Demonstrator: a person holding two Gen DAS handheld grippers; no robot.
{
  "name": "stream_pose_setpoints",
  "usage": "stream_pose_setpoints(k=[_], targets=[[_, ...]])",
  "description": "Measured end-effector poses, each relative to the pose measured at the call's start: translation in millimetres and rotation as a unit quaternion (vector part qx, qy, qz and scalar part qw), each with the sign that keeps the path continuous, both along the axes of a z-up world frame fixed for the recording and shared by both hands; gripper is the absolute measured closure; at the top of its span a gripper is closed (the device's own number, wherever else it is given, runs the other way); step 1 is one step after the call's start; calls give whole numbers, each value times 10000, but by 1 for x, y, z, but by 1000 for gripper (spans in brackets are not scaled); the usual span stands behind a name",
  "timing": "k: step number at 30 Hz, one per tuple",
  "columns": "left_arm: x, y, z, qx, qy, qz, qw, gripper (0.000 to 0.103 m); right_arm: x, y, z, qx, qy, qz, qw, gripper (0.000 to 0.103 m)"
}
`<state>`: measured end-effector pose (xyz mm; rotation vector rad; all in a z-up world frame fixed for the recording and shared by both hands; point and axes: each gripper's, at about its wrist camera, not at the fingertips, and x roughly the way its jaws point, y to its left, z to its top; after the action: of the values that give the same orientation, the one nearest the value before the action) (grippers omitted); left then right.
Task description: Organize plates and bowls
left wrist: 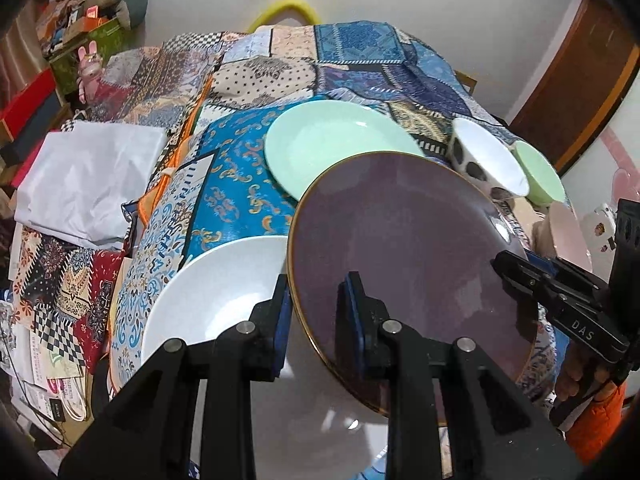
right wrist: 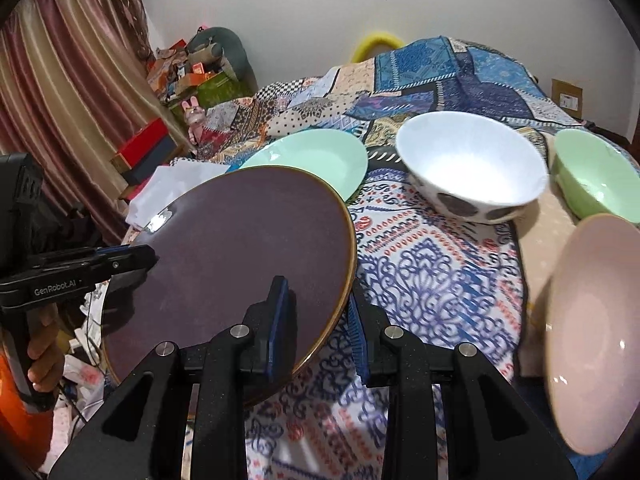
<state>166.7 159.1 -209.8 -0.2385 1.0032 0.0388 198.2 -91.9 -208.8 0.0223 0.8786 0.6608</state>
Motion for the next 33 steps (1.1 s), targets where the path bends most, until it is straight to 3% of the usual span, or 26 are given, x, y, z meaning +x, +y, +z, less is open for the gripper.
stream_pose_setpoints(k=[16, 33], targets=[[-23, -64, 26, 129, -60, -362, 9992, 77, -30, -52, 11, 103, -126, -333, 9993, 77], [-11, -119, -3, 172, 498, -827, 9952, 77, -37, -94, -18, -27, 191, -752, 9970, 77]])
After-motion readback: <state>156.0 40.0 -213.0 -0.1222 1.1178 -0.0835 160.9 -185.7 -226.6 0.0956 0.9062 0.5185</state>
